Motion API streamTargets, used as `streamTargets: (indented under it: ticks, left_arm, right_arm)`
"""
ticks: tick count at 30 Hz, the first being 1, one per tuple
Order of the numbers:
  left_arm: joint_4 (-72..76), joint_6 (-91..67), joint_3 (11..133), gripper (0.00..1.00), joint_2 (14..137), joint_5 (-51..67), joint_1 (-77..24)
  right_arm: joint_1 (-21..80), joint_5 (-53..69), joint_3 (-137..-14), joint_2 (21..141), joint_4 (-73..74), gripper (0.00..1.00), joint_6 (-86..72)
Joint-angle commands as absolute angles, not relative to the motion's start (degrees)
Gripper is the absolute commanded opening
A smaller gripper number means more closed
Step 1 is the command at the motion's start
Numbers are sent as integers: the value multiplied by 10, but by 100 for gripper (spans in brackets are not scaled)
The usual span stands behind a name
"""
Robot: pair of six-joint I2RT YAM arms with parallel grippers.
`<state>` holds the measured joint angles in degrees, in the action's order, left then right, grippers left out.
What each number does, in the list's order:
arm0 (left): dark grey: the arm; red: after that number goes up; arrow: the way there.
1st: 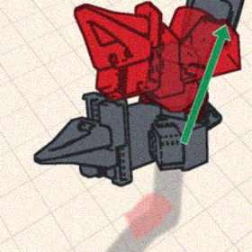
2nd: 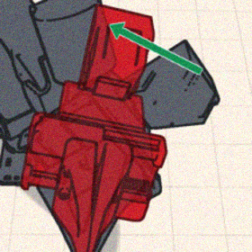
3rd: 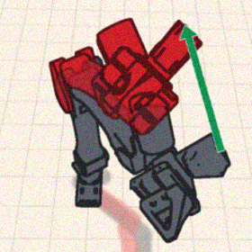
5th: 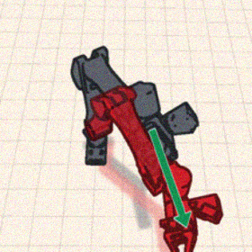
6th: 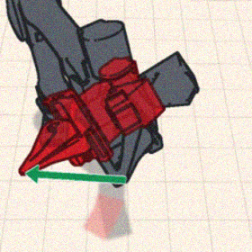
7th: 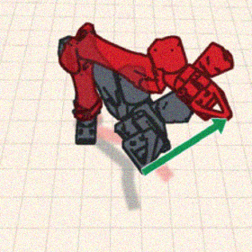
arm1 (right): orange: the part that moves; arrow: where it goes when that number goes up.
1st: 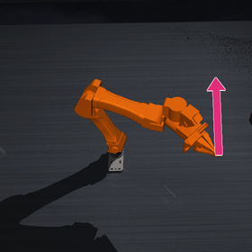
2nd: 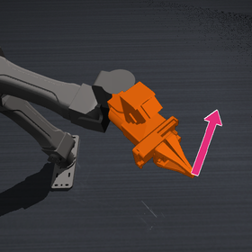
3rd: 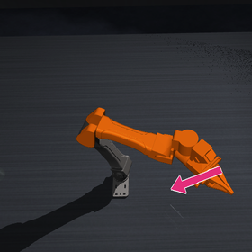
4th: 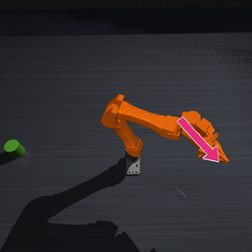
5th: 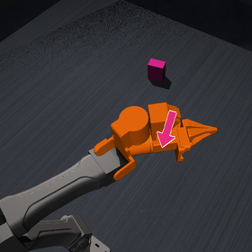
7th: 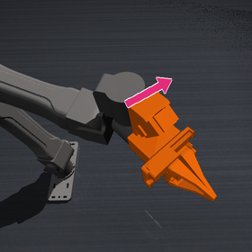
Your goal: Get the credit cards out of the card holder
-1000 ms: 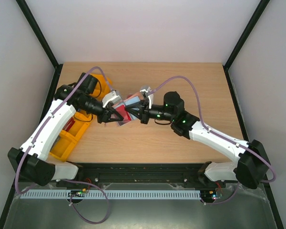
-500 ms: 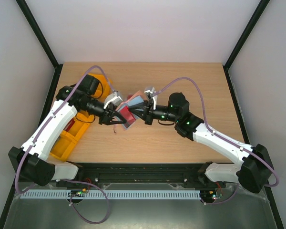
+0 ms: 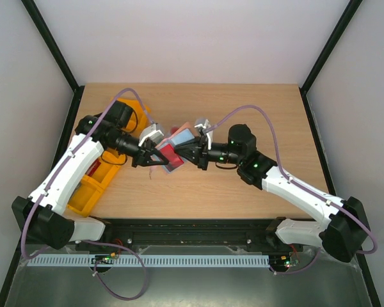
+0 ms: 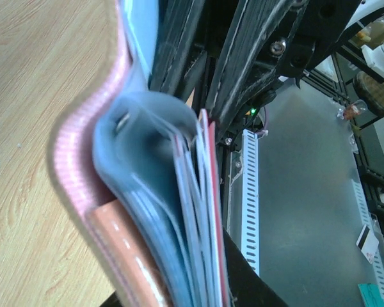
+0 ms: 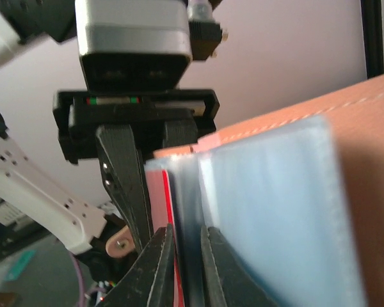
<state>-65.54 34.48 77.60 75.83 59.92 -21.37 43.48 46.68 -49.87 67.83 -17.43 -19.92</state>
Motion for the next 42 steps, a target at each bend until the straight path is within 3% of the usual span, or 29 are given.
streamTargets:
  ticks: [1,17,29,42]
  left_arm:
    - [-672,380,783,2,755,640,-214]
    - [-729,460,795,2,756,666,-214]
    - [-740,477,797,2,756,671,-214]
    - [-736,477,794,2,758,674,-215]
  right_arm:
    - [431,439,-504,678,-70,15,-138]
    - [446,342,-516,680,-1,13,-82]
    - [477,296,-520,679,53,20,-23]
    - [509,389,-533,702,-40,32,-62]
